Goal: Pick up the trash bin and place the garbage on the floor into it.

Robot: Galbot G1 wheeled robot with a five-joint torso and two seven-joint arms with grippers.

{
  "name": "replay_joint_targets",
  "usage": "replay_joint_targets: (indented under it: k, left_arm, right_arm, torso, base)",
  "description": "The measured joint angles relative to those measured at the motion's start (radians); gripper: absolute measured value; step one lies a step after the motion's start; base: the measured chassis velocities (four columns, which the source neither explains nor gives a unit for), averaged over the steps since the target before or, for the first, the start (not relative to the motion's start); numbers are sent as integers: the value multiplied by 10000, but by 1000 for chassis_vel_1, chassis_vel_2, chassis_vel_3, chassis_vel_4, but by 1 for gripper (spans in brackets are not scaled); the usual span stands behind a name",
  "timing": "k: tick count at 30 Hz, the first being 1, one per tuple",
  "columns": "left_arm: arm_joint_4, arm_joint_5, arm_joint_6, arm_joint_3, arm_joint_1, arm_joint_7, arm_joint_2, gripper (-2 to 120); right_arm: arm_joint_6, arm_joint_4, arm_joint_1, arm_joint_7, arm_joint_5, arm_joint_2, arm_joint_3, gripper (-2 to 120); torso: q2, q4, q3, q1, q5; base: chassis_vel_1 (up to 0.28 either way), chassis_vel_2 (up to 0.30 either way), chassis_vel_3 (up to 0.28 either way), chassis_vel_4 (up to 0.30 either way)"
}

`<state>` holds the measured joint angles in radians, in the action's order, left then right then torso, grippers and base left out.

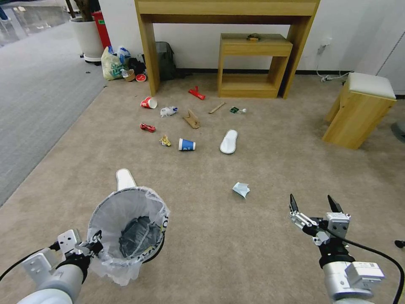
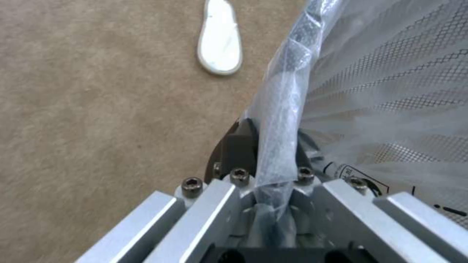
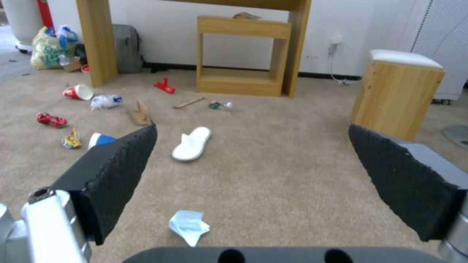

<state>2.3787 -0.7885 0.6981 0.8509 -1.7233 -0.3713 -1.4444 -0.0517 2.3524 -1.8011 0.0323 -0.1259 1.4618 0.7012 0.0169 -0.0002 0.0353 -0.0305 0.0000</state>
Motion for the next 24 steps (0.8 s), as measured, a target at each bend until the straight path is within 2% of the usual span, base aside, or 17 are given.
replay_joint_targets:
  k: [11,24]
  left_arm:
    - [1,65,40,-6,20,200,-6,0]
    - [-48,11,69,-151,87,329,-48,0]
  right_arm:
    - [10,-4,-8,-10,22,30,-26,100]
    - [8,-83,-10,-19,94,71,-54,100]
  torso:
    - [-1,0,3,-1,1]
    - [-1,1,1,-1,0]
  base:
    - [-129,134,134,-131]
    - [-98,95,87,-102]
